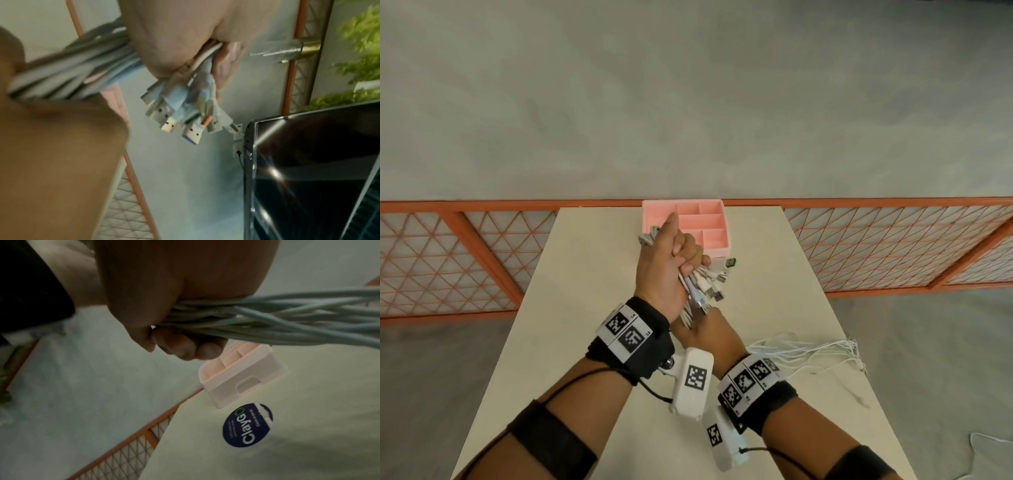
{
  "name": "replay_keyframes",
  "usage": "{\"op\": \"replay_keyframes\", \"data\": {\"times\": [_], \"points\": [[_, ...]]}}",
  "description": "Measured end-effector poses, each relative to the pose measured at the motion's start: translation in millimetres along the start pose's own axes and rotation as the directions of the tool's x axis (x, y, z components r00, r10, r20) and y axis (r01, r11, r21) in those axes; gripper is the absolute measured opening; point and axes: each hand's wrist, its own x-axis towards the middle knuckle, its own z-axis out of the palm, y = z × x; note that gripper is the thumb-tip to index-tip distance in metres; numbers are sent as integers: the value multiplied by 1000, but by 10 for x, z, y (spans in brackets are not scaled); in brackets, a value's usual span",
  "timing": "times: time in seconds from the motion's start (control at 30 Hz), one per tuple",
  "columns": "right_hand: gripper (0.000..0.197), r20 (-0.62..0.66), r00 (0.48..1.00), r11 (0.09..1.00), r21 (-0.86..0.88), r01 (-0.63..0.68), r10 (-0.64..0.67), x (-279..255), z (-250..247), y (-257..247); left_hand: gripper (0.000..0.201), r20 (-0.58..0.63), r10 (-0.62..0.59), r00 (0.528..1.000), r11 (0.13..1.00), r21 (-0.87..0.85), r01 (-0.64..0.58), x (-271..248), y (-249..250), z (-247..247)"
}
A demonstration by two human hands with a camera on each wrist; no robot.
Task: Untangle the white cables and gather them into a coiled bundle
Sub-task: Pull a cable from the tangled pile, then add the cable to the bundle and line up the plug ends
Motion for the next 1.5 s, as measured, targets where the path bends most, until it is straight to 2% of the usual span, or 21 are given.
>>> {"op": "replay_keyframes", "data": {"times": [0.13,0.23,0.37,0.47,0.57,0.63,0.73,0.83,0.9,0.97,1.07,1.17,1.23,1.33,1.37,1.47,1.5], "points": [[24,104,994,999,-34,31,-27,-14,-70,54,51,-44,61,997,992,117,-56,58,-97,-133],[31,222,975,982,-190,23,20,-115,-98,240,54,-38,163,986,950,275,-147,123,-92,-254],[26,308,949,936,-347,51,63,-372,-114,456,52,-18,296,955,878,400,-264,190,-113,-439],[29,350,934,924,-374,74,67,-486,-125,425,37,-23,312,950,855,442,-270,169,-242,-560],[32,378,923,903,-417,102,70,-533,-239,331,35,44,314,948,777,563,-284,130,-358,-661],[31,400,914,887,-442,132,63,-516,-374,283,38,96,262,960,742,617,-264,110,-407,-722],[26,427,904,831,-511,219,24,-420,-644,169,50,210,60,976,622,757,-201,58,-485,-794],[18,455,890,786,-553,276,7,-298,-925,-22,46,272,-173,947,492,856,-156,-44,-534,-777],[14,472,882,801,-528,281,1,-208,-1093,-130,53,259,-254,932,454,883,-121,-109,-544,-723],[9,463,886,852,-460,250,-10,-116,-1231,-184,67,225,-342,912,496,868,-28,-183,-523,-654],[8,461,887,905,-363,220,-31,2,-1411,-253,75,271,-496,825,645,751,141,-339,-421,-498],[20,455,889,981,-143,129,-50,121,-1547,-305,78,355,-508,785,762,611,217,-428,-370,-387],[29,432,898,997,23,78,-80,198,-1585,-269,63,402,-485,777,815,530,234,-427,-381,-358],[37,374,917,972,228,56,-141,270,-1514,-177,12,471,-449,760,884,360,298,-468,-349,-275],[39,339,928,955,292,50,-152,278,-1468,-154,5,493,-448,746,893,289,345,-484,-325,-248],[46,254,953,888,459,31,-164,276,-1277,-94,16,567,-424,707,884,91,458,-487,-284,-185],[55,249,955,875,483,21,-160,266,-1202,-72,20,580,-411,703,877,43,478,-475,-275,-151]]}}
